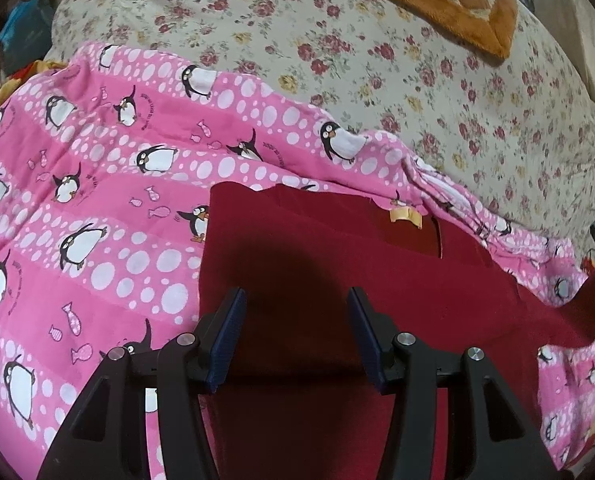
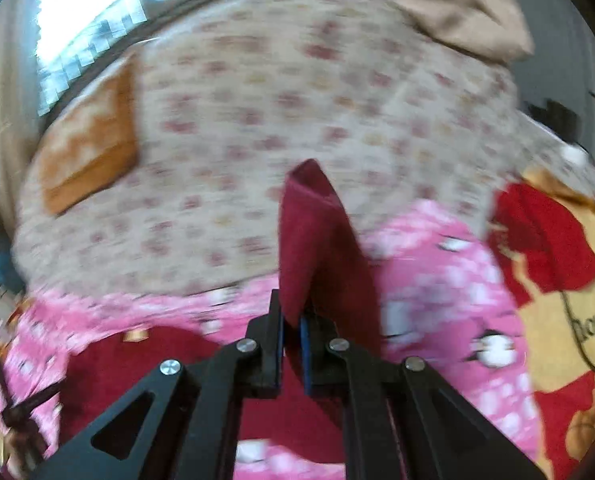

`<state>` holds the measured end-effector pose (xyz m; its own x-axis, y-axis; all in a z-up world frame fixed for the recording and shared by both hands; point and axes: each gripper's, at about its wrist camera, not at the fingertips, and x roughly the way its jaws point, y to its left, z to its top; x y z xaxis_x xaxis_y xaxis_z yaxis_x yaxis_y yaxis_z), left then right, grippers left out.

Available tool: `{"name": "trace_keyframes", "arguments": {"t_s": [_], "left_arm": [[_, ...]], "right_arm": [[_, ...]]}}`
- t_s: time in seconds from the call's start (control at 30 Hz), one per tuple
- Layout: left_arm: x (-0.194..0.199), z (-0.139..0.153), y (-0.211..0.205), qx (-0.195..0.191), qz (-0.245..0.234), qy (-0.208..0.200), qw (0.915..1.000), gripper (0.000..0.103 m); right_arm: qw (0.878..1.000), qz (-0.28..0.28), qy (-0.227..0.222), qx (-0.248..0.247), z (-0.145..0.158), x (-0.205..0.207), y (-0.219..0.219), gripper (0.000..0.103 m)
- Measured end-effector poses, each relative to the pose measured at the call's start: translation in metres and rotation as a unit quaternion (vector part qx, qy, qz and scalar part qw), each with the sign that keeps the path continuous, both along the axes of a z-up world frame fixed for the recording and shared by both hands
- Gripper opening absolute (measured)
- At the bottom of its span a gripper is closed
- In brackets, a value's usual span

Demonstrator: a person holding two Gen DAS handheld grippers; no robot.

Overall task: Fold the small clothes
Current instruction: 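Fold the held sleeve over the sweater body and open the right gripper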

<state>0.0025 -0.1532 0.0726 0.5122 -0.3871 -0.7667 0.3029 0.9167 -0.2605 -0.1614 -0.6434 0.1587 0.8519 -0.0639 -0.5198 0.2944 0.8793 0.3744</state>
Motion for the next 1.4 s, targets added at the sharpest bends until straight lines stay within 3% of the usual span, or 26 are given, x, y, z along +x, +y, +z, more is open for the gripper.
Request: {"name": "trace_keyframes", "arguments": {"t_s": [0.2,0.4,0.53,0.63,0.7,0.8,0.9,1.1,1.3,1.37,1.4], "left_arm": [[-0.002,0.002,0.005,-0.001,0.004,-0.002,1.0,0.032],[0.001,0.002,0.011,-0.009,0.01,0.005,0.9999,0.032],[0.001,0.004,0.012,-0.015,0.008,0.007,0.9998,0.032],[0.0,0.006,0.012,-0.021,0.003,0.005,0.9998,0.032],[-0.002,0.007,0.01,-0.02,-0.001,0.003,0.9998,0.032],[-0.004,0.007,0.006,-0.021,-0.01,0.004,0.9997,0.032],[-0.008,0.006,-0.002,-0.035,-0.034,0.019,0.9986,0.032],[-0.025,0.001,-0.027,-0.035,-0.088,0.05,0.9943,0.032],[-0.042,-0.018,-0.061,-0.002,-0.127,0.086,0.9882,0.031],[-0.045,-0.024,-0.07,0.01,-0.131,0.089,0.9874,0.008],[-0.046,-0.026,-0.074,0.02,-0.12,0.084,0.9891,0.003]], "right_arm": [[0.991,0.134,0.006,0.005,0.001,0.04,0.108,0.007],[0.971,0.233,0.047,0.026,-0.04,0.088,0.216,0.006],[0.951,0.29,0.101,0.023,-0.083,0.103,0.278,0.007],[0.933,0.316,0.171,0.022,-0.114,0.106,0.306,0.029],[0.93,0.323,0.174,0.027,-0.117,0.102,0.308,0.042],[0.936,0.311,0.162,0.023,-0.101,0.083,0.293,0.059],[0.948,0.283,0.144,0.025,-0.087,0.059,0.257,0.066],[0.97,0.201,0.133,0.045,-0.078,0.021,0.188,0.068],[0.976,0.149,0.133,0.091,-0.094,0.0,0.145,0.068],[0.975,0.145,0.135,0.101,-0.1,-0.003,0.139,0.068],[0.975,0.144,0.136,0.103,-0.102,-0.004,0.137,0.068]]}}
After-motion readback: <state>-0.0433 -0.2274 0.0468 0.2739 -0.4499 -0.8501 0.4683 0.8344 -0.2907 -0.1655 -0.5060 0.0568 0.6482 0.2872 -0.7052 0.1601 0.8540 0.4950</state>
